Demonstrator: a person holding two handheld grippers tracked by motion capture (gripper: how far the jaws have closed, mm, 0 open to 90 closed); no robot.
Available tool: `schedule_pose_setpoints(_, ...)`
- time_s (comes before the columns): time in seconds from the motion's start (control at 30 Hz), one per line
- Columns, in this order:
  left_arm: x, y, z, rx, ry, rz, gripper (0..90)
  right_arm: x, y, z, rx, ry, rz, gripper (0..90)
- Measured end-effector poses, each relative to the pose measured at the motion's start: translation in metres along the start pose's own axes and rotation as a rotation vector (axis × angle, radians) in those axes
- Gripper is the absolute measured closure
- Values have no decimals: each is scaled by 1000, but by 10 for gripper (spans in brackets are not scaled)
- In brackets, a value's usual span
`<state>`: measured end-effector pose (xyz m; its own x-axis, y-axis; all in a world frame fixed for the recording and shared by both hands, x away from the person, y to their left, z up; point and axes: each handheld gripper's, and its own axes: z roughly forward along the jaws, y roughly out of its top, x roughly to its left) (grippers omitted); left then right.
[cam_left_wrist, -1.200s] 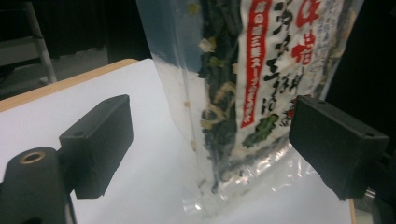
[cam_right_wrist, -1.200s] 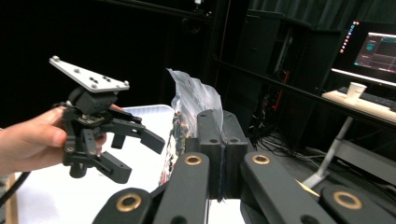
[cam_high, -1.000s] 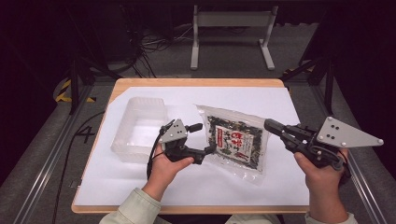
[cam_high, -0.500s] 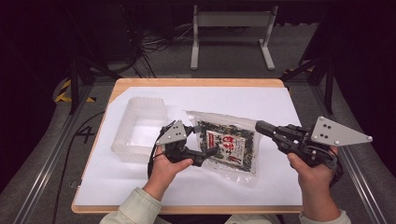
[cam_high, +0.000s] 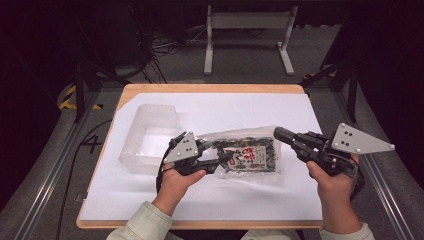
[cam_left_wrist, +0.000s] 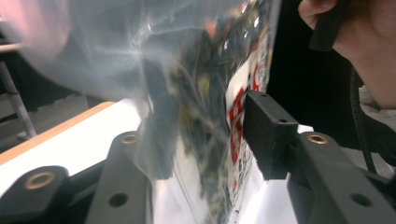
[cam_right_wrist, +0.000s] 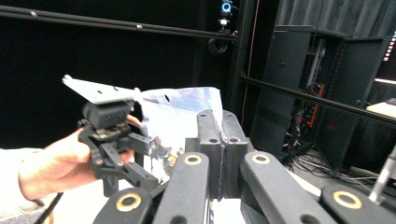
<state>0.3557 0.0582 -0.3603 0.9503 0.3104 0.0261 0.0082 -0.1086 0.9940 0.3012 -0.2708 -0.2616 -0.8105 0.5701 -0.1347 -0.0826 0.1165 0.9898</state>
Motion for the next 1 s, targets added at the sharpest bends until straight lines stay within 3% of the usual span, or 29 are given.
schedule_pose_setpoints(0.33,-4,5,-2,21,-19,54,670,-5,-2,-3,-17,-20,8,900)
schedule_pose_setpoints(0.47,-5,6,-3,7,-34,39,678,-9,-3,-3,-32,-19,18,891)
schedule_pose_setpoints(0.57,-6,8,-3,14,-40,56,702,-10,-5,-3,-36,-39,10,873)
schedule_pose_setpoints(0.8,-8,12,-5,27,-60,45,718,-14,-6,-5,-38,-43,22,843)
schedule_pose_setpoints(1.0,-8,15,-7,19,-62,47,723,-15,-8,-4,-41,-66,20,711)
